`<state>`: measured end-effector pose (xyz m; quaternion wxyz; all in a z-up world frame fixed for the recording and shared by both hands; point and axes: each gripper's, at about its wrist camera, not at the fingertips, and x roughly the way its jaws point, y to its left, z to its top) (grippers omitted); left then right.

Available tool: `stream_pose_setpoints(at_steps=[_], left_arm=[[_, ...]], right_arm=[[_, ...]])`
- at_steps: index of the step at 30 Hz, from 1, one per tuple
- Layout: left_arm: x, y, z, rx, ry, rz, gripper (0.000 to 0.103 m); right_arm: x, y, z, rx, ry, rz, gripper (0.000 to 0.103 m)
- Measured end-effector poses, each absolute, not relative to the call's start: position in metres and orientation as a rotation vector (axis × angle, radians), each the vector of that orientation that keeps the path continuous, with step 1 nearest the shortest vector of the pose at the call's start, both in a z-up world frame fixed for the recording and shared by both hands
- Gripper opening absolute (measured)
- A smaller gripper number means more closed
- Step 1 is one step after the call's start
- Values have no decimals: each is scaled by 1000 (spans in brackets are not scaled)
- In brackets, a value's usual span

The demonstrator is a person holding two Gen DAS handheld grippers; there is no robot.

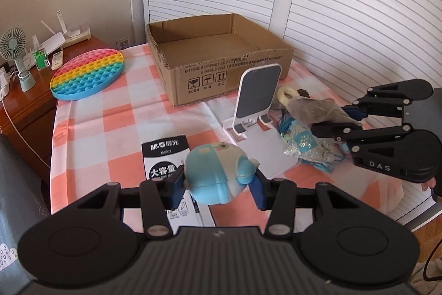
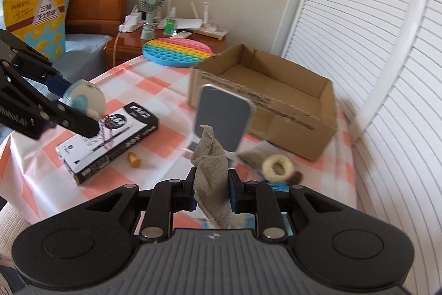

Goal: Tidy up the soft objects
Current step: 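Carry the grey pouch with the right tool while the left tool carries the bird toward the box, then open the left tool over the box while the right tool releases the grey pouch inside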

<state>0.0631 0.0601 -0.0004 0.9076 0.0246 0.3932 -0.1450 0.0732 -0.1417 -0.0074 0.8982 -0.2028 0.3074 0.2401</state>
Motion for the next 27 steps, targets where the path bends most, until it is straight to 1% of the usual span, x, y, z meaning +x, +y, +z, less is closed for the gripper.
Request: stream_pose_setpoints(at_steps=[6,10,17,24,26,27], left_arm=[[88,58,12,90,796,-296,47],[122,57,21,115,783,-287,47],[207,48,34,145,761,-277,47],[308,26,28,160,764,-260,48],[333,23,24,130,753,-242,50],[343,22,22,121,749,-238,62]], right_arm=[[89,-168,4,-395,627,449,25],[117,-179,10,-380,627,414,25],[183,-181,24,-343,618,390,25],[247,-168,31,-359,627,385,25],[262,-166,31,-359,635,383,25],[269,-165,31,-358,641,384,25]])
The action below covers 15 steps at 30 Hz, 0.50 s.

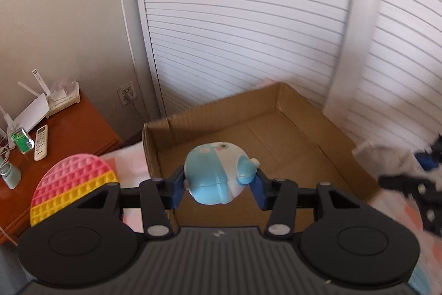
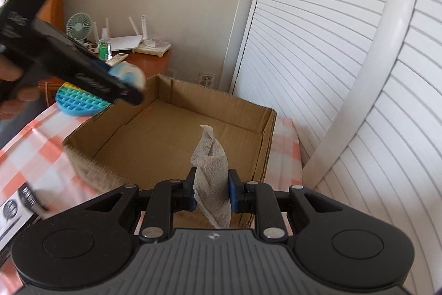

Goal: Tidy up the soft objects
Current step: 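Open the left tool over the box while the right tool releases the grey pouch inside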

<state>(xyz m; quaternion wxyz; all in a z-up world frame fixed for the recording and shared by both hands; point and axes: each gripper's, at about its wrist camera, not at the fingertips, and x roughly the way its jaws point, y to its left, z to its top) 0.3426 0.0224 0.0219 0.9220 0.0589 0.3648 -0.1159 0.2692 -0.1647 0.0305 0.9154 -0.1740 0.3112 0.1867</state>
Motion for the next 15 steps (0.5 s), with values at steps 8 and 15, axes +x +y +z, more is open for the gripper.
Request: stream_pose_setpoints(at_steps=[8,15], left_arm=[[349,42,12,56,732,-215,88],[298,63,16,128,712,-223,88]], right_arm=[[309,-144,20,-349,681,407,25],[353,-115,21,-332,684,414,25]])
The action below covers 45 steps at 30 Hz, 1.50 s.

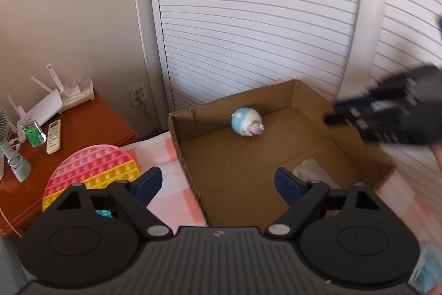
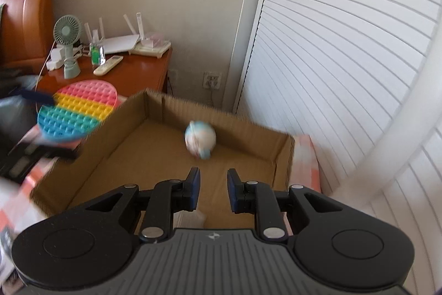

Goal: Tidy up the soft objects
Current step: 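Open the left tool over the box while the right tool releases the grey pouch inside, then withdraw both tools from the box back over the table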

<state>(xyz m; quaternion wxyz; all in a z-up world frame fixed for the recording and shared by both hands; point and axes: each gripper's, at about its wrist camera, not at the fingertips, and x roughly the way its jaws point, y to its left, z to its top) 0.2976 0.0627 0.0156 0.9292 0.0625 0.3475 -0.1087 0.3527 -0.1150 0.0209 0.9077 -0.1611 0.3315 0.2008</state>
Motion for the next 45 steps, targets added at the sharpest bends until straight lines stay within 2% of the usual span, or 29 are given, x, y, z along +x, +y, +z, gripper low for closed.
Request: stream_pose_setpoints(at_steps=[1,2,3,4,5,6,13,24,35,41,45], left_arm=[[291,66,16,131,711,-225,89],[284,69,16,131,710,-225,89],[276,71,15,130,712,-226,93],[269,73,16,127,712,-228,95],[262,74,16,124,712,-231,96],[257,76,17,122,713,-233,96],[223,73,18,127,719,-229,99],[150,55,17,95,699,-235,101],[81,33,-9,109,678,-251,101],[62,30,-30,65,706,-350,101],[55,22,-37,133,697,-290,101]], right_arm=[[360,-112,22,-327,690,413,28],[364,-111,21,-316,695,414,42],[366,-110,22,-303,696,406,66],[365,-110,22,-295,692,394,77],[363,-112,23,-286,684,390,95],[360,-114,25,-270,675,391,103],[330,-129,32,-199,713,390,103],[236,-157,30,-188,703,351,103],[137,-189,4,-164,672,285,103],[99,-198,-15,-153,669,269,103],[81,-197,-24,-137,656,309,103]])
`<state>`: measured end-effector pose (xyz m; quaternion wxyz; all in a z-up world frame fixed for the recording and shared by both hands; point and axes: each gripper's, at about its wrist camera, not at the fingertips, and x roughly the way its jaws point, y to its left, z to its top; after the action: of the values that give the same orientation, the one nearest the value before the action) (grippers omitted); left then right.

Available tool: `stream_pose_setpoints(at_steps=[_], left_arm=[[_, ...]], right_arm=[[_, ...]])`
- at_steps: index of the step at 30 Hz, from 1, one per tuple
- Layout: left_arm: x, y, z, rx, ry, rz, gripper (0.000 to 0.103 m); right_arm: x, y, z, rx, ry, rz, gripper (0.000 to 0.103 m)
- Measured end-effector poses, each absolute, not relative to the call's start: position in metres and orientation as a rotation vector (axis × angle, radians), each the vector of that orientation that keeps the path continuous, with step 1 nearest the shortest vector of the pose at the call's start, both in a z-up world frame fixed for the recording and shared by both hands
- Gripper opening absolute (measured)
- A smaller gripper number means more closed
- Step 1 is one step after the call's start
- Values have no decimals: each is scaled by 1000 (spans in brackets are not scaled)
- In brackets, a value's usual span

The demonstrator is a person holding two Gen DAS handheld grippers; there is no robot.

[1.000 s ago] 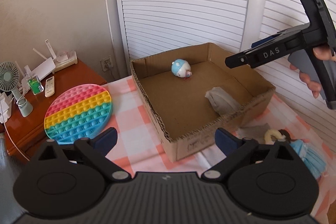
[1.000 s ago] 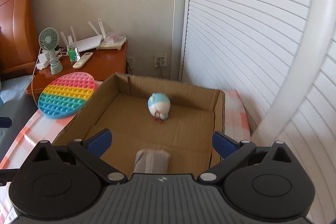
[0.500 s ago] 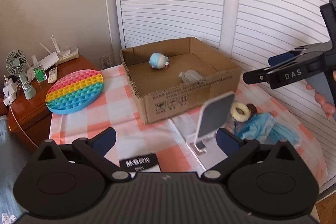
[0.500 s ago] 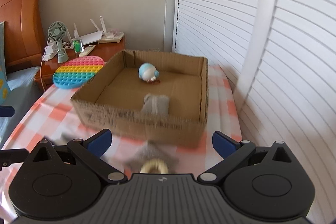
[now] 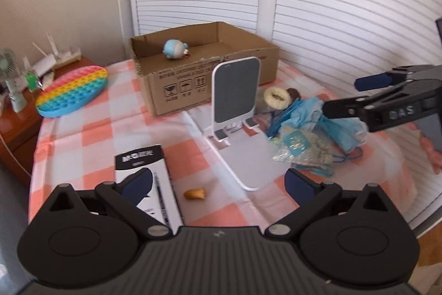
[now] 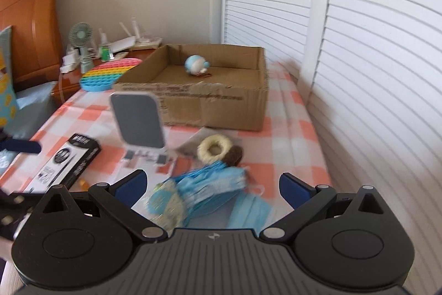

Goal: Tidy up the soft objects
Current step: 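Withdraw both tools from the box back over the table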

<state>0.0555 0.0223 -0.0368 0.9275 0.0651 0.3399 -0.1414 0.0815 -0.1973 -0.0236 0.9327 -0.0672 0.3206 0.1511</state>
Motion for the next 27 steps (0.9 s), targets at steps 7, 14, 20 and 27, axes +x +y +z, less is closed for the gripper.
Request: stream_pose_setpoints(at_steps=[7,14,20,27], left_arm=[[45,22,-46,216,711,-252,101],[36,45,-44,205,729,-170,101],[32,75,-39,177,705,-76,101],[30,91,-44,126,714,-72,101]], right_arm=[[72,-182,-39,-174,684,392,103],[69,-149,-49,-228,718,532,103],[71,-104,-58,-275,754,702,103],[67,-57,-78,-338,838,857,103]])
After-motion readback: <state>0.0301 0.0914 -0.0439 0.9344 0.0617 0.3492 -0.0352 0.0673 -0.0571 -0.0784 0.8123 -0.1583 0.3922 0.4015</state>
